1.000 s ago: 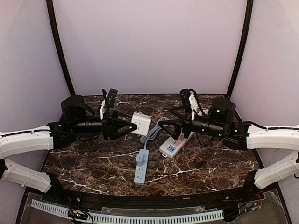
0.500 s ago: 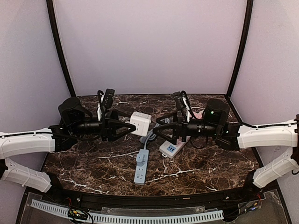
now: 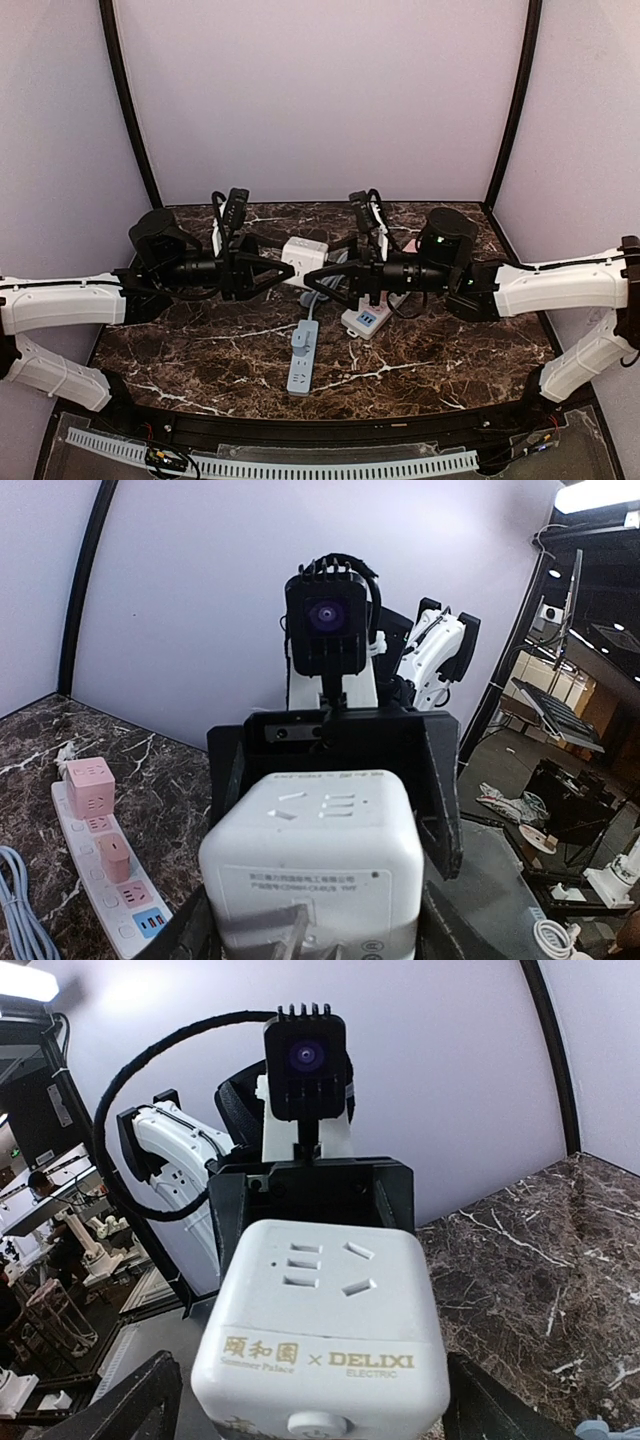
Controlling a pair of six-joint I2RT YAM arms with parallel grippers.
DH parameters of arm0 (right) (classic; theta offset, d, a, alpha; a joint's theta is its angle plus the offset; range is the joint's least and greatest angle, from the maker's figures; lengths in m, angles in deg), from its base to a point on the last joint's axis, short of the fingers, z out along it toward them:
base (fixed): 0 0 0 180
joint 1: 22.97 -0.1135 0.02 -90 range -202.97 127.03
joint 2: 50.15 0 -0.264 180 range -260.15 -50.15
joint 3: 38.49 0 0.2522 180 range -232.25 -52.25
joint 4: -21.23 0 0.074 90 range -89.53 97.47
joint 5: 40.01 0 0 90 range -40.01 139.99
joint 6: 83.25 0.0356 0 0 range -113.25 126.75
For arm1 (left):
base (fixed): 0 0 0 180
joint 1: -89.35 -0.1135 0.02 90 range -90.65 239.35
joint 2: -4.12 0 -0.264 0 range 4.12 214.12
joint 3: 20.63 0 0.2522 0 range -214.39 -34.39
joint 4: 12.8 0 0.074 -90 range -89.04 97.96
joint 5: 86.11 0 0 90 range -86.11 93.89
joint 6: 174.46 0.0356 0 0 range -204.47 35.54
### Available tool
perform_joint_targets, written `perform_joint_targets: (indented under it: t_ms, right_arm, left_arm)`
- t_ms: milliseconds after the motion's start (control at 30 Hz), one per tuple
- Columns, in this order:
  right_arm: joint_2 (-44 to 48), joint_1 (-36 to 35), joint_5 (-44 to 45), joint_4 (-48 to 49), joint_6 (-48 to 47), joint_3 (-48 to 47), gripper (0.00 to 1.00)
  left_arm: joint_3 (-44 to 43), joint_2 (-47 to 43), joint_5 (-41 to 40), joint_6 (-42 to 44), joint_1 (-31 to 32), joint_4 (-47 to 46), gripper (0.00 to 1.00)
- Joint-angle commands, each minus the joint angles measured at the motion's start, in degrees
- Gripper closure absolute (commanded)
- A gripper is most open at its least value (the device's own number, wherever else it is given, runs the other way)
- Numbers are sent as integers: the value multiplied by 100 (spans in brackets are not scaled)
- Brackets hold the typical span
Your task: Insert the plug
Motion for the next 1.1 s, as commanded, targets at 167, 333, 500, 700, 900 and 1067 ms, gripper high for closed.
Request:
perform_joint_targets:
  t_ms: [167,333,500,700,900,1067]
  right_arm:
    - [-228,-221,114,235,-74,-411,33]
    - [-385,-253,173,214,-73,-554,39]
    - [-416,-257,273,87,-160,-647,67]
    - [-348,-245,734,-883,-606,-882,100]
    - [-9,-162,1300,-1870,-1072,-993,100]
    - [357,-60,1614,-2812,-1585,-1124,100]
  left_arm:
    - [113,68,-183,-144,-43,-598,99]
    - [187,102,-273,-196,-40,-804,99]
    - [232,128,-264,-193,-37,-833,99]
    - [384,-41,-529,173,-35,-469,58]
    - [796,-571,-1210,676,-35,3,3]
    - [1002,-935,-2136,1085,-36,477,1]
